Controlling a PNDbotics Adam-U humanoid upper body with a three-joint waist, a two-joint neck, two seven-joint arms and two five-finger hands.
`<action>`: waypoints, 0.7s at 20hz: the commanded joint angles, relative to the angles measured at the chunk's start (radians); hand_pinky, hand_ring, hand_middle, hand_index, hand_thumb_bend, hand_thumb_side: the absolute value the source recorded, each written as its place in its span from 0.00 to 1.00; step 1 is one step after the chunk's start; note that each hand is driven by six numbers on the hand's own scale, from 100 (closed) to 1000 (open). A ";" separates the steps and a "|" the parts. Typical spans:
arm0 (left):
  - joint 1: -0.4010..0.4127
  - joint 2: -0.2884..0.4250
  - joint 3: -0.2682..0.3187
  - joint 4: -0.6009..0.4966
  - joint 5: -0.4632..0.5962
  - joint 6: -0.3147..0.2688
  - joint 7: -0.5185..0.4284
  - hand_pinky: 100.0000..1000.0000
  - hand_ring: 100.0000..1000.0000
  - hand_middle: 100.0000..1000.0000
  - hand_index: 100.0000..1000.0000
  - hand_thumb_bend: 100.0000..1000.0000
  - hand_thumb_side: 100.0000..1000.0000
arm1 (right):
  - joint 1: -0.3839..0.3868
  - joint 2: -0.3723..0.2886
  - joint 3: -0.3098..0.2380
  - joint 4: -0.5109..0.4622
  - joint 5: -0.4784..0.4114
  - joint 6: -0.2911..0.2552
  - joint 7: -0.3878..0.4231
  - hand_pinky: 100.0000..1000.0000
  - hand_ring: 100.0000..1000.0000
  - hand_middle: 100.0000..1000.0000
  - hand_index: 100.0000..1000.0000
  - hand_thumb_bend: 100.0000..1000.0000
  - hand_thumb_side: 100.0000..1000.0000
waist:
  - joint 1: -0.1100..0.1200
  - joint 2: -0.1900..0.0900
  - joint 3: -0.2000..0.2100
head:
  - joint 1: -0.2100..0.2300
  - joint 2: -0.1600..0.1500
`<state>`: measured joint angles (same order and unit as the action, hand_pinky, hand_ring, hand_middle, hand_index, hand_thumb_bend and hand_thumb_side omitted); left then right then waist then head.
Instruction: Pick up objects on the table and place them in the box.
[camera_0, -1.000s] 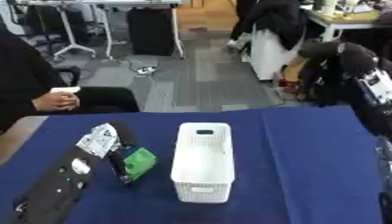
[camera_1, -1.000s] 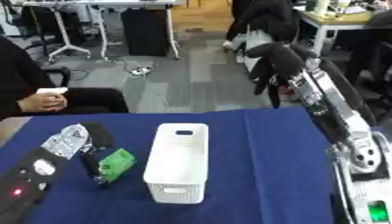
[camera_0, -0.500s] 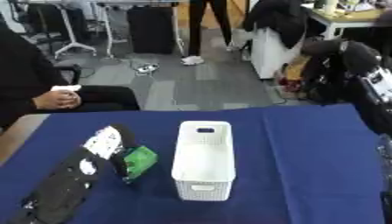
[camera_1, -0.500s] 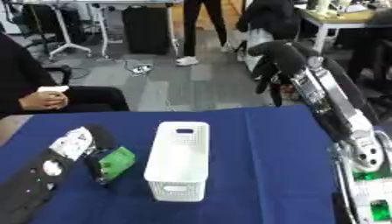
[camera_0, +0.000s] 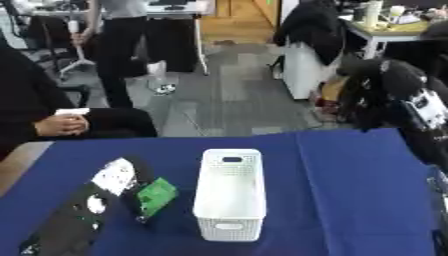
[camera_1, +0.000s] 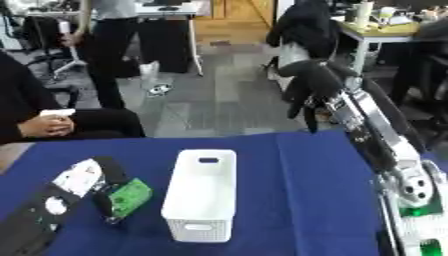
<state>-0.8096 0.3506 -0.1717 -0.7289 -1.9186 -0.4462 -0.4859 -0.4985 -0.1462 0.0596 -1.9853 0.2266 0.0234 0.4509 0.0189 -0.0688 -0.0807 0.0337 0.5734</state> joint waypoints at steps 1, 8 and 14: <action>-0.031 0.013 0.013 -0.006 0.010 0.002 -0.008 1.00 1.00 1.00 1.00 0.50 1.00 | -0.016 -0.003 -0.001 -0.015 0.002 -0.001 0.001 0.13 0.38 0.46 0.74 0.25 1.00 | 0.000 -0.009 -0.001 | -0.010 -0.002; -0.034 0.010 0.020 0.011 0.013 0.010 -0.029 1.00 1.00 1.00 0.98 0.42 1.00 | -0.016 -0.002 -0.001 -0.015 0.001 0.000 0.002 0.13 0.38 0.46 0.74 0.25 1.00 | 0.000 -0.009 -0.002 | 0.000 0.012; -0.031 0.004 0.033 0.041 0.040 0.007 -0.054 0.94 0.98 1.00 0.92 0.25 1.00 | -0.016 -0.002 -0.001 -0.015 -0.001 0.000 0.003 0.13 0.38 0.46 0.74 0.24 1.00 | -0.001 -0.008 -0.002 | 0.002 0.020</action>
<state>-0.8225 0.3439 -0.1490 -0.6874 -1.8852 -0.4396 -0.5325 -0.4985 -0.1461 0.0597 -1.9853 0.2266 0.0236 0.4513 0.0189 -0.0689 -0.0813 0.0350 0.5924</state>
